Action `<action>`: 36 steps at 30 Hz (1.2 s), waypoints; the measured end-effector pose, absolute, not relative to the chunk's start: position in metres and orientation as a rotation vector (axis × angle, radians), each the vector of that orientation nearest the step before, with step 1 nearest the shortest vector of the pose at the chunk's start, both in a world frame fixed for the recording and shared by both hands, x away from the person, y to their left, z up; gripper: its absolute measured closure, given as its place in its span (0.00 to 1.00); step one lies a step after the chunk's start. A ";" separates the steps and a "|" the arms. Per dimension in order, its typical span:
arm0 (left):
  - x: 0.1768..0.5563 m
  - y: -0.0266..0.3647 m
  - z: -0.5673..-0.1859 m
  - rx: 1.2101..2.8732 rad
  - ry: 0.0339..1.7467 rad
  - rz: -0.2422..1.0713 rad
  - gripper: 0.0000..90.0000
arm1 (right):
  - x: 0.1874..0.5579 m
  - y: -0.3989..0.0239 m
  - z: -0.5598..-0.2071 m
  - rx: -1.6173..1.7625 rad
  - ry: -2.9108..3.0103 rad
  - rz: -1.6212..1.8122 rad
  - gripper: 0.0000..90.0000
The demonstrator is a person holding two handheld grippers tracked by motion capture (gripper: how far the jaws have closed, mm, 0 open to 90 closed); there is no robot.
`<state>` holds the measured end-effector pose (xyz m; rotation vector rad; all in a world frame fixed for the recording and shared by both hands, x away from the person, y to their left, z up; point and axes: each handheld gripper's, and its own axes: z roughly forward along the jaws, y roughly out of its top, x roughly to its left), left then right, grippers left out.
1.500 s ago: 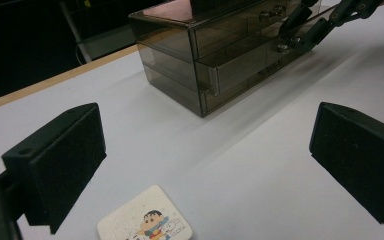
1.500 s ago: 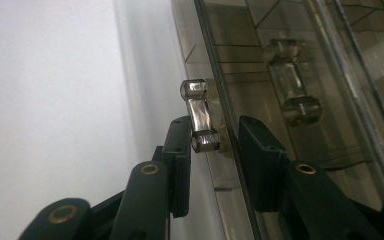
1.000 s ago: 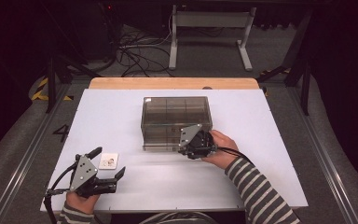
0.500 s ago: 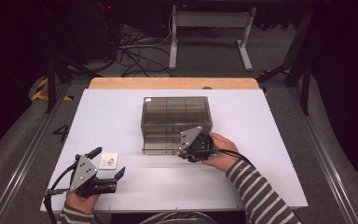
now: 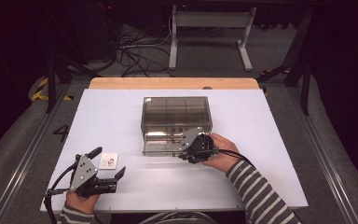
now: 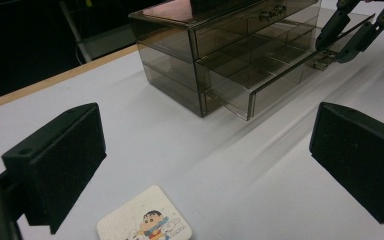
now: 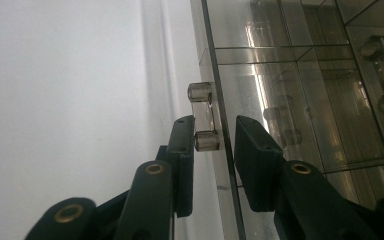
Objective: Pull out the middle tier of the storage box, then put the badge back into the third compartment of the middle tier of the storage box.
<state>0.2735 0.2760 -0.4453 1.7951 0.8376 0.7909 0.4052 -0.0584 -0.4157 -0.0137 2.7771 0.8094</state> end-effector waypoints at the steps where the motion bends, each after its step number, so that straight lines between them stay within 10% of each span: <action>1: 0.274 0.276 -0.445 1.796 0.838 0.791 0.03 | 0.405 -0.058 -0.416 -0.011 2.781 0.815 0.76; 36: 0.280 0.278 -0.442 1.786 0.841 0.768 0.00 | 0.403 -0.098 -0.387 0.215 2.595 1.191 0.41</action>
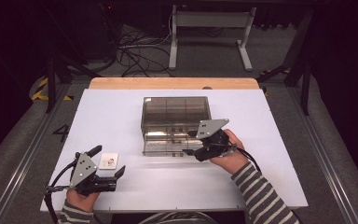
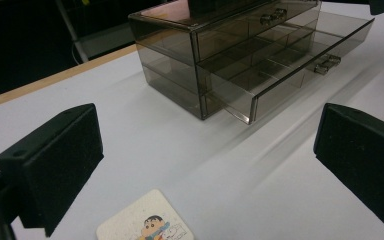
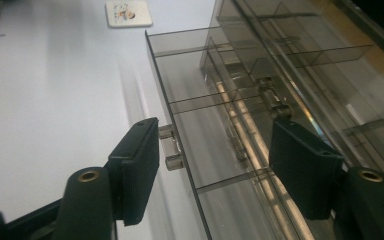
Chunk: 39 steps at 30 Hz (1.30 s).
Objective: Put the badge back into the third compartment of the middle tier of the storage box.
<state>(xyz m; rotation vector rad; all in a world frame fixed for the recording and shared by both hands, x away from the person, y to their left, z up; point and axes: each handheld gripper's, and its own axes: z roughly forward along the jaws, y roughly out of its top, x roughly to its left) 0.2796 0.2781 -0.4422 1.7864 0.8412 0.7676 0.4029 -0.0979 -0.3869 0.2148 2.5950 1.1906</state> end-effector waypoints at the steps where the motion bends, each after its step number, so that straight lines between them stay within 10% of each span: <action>1: 0.280 0.278 -0.442 1.782 0.843 0.767 0.00 | 0.403 -0.100 -0.386 0.224 2.587 1.202 0.40; 23: 0.288 0.286 -0.433 1.754 0.818 0.720 0.00 | 0.392 -0.167 -0.384 0.507 2.351 1.509 0.04; 39: 0.292 0.296 -0.426 1.793 0.801 0.634 0.02 | 0.377 -0.221 -0.423 0.670 2.236 1.580 0.00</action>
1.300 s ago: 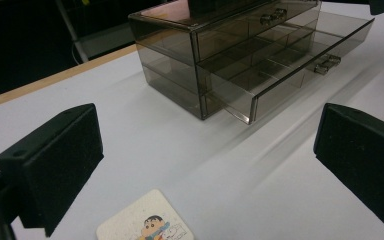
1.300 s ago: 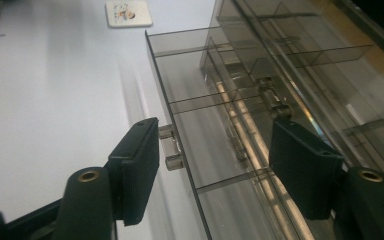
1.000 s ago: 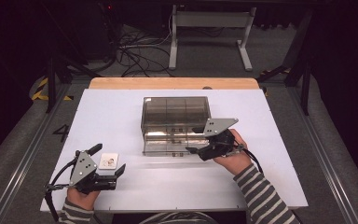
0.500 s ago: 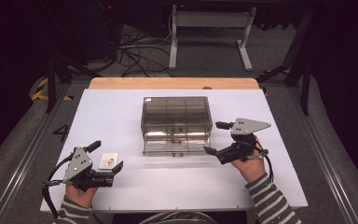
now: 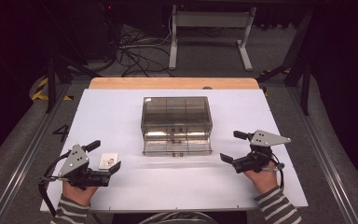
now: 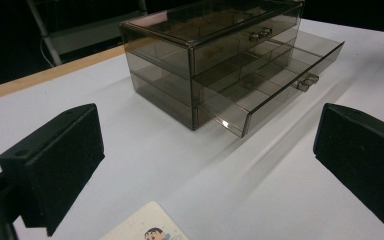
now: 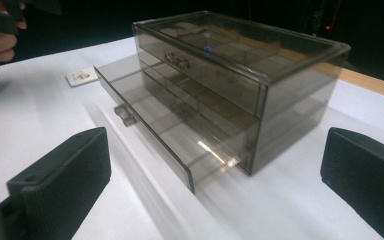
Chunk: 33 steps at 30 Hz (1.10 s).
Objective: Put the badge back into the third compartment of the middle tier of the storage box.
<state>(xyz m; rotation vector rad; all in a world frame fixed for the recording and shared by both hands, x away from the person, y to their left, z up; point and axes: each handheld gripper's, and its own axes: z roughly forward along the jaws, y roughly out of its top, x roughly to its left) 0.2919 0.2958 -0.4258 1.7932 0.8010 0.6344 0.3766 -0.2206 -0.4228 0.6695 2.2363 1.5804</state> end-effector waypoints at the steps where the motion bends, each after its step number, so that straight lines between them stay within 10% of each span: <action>1: 0.292 0.296 -0.425 1.798 0.791 0.638 0.02 | 0.375 -0.222 -0.425 0.678 2.235 1.562 0.00; 33: 0.312 0.311 -0.401 2.008 0.717 0.551 0.06 | 0.375 -0.250 -0.467 0.878 2.253 1.517 0.01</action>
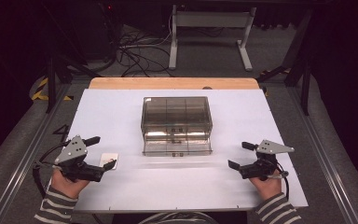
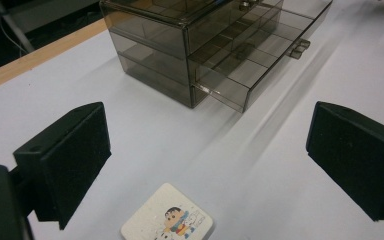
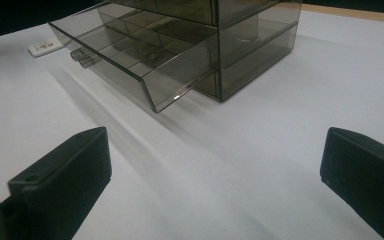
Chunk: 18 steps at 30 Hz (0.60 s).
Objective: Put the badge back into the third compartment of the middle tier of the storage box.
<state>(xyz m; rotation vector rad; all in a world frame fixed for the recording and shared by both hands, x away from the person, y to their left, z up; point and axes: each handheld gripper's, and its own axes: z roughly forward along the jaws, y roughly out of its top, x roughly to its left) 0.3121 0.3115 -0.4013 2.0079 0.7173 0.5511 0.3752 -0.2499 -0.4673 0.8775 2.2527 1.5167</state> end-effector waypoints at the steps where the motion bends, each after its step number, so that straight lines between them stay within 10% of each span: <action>1: 0.314 0.312 -0.400 2.022 0.710 0.550 0.06 | 0.375 -0.250 -0.467 0.878 2.257 1.511 0.01; 18: 0.347 0.313 -0.402 2.250 0.650 0.466 0.07 | 0.375 -0.249 -0.468 0.873 2.280 1.533 0.01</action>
